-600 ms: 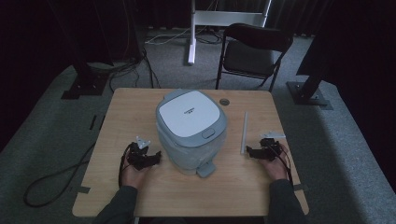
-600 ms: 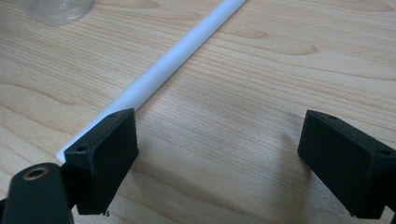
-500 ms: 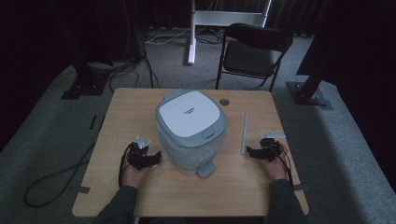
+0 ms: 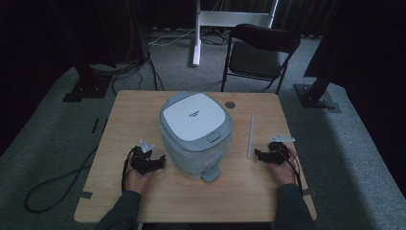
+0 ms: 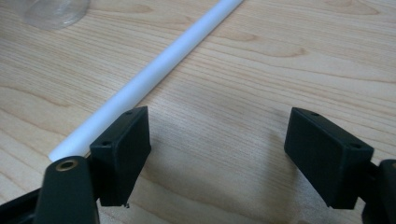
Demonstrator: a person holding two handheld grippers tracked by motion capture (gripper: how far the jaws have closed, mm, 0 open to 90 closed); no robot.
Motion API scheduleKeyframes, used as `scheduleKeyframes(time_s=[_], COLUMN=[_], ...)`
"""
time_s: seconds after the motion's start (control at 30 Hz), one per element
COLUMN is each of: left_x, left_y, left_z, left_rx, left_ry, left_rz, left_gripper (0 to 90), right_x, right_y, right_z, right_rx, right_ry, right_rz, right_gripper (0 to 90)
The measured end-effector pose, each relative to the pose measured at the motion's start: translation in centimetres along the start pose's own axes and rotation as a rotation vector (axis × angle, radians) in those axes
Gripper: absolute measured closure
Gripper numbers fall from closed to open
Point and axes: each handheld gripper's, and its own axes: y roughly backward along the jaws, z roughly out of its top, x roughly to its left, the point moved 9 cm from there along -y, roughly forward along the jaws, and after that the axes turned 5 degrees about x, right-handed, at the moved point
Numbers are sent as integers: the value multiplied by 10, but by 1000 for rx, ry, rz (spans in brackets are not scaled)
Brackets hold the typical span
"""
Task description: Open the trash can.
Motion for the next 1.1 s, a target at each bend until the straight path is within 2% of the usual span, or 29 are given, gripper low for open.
scheduleKeyframes(time_s=[0.1,0.13,0.17,0.23,0.37,0.6,1.1], left_x=[0,0,0,0,0,0,0], left_y=[0,0,0,0,0,0,0], left_z=[0,0,0,0,0,0,0], left_rx=[0,0,0,0,0,2,3], left_ry=[0,0,0,-1,-1,-2,-6], left_rz=[0,0,-1,-1,-1,0,-1], left_gripper=[243,243,243,243,243,243,243], right_x=[-2,-2,-3,-5,-5,1,7], right_y=[3,3,5,8,16,25,51], right_z=[0,0,0,1,6,14,37], right_rx=[9,9,10,4,-20,-35,-96], right_ry=[-10,-10,-31,-48,-50,-26,-25], right_rz=[-10,-10,3,8,0,4,11], right_gripper=[328,328,368,392,427,452,487])
